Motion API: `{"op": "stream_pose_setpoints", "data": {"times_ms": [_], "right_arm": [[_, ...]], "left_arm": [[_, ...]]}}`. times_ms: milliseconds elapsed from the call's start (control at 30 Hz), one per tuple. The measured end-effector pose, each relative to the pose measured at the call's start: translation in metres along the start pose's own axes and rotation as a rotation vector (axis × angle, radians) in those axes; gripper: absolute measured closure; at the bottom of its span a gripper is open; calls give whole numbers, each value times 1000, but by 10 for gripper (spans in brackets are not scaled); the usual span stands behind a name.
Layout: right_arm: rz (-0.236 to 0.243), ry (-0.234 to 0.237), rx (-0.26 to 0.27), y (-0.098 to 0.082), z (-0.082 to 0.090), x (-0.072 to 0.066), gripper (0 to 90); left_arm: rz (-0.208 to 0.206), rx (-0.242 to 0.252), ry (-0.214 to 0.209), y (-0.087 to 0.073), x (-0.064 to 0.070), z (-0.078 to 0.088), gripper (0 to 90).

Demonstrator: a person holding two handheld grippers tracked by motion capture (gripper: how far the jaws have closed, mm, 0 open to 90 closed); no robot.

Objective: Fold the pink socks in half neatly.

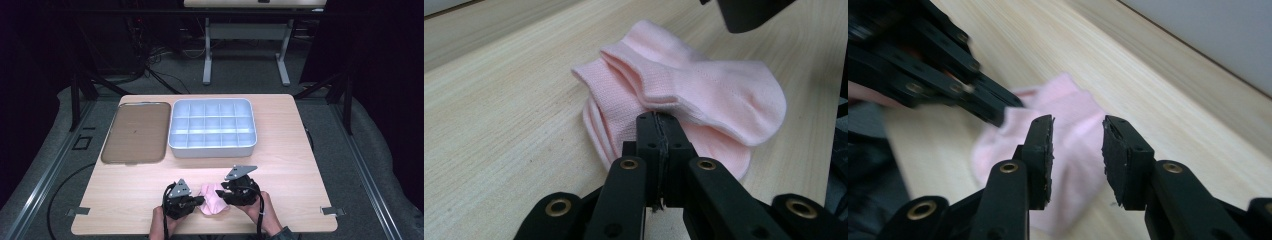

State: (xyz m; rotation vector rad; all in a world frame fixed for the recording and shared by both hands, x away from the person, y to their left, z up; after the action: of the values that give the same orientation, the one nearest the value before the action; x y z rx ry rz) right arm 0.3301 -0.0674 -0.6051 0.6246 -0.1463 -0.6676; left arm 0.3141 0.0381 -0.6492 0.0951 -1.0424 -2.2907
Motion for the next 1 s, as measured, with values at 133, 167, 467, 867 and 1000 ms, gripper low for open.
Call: {"op": "stream_pose_setpoints", "data": {"times_ms": [133,167,467,867,1000], "right_arm": [[55,19,-60,-6,-18,-10,614],[55,19,-60,-6,-18,-10,614],[43,-2,-112,-14,-38,-14,785],[15,5,-108,-13,-37,-14,707],[26,-10,-86,-10,-34,-14,718]], "left_arm": [[0,-2,-4,0,0,0,887],[0,-2,-4,0,0,0,884],[26,3,31,1,1,10,805],[39,12,35,-7,-4,10,859],[44,11,25,-7,-5,9,867]]}}
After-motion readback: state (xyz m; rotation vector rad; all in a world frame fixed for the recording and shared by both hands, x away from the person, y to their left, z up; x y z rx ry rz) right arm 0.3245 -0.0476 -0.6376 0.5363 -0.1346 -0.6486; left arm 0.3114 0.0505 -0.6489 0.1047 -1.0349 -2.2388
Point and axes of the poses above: each handheld gripper's, and its own axes: z roughly backward along the jaws, y roughly out of its top, x roughly to its right, the point moved 10 cm from there along -z, roughly forward along the jaws, and after that the axes turned 7 degrees about -x, right-handed, at the moved point
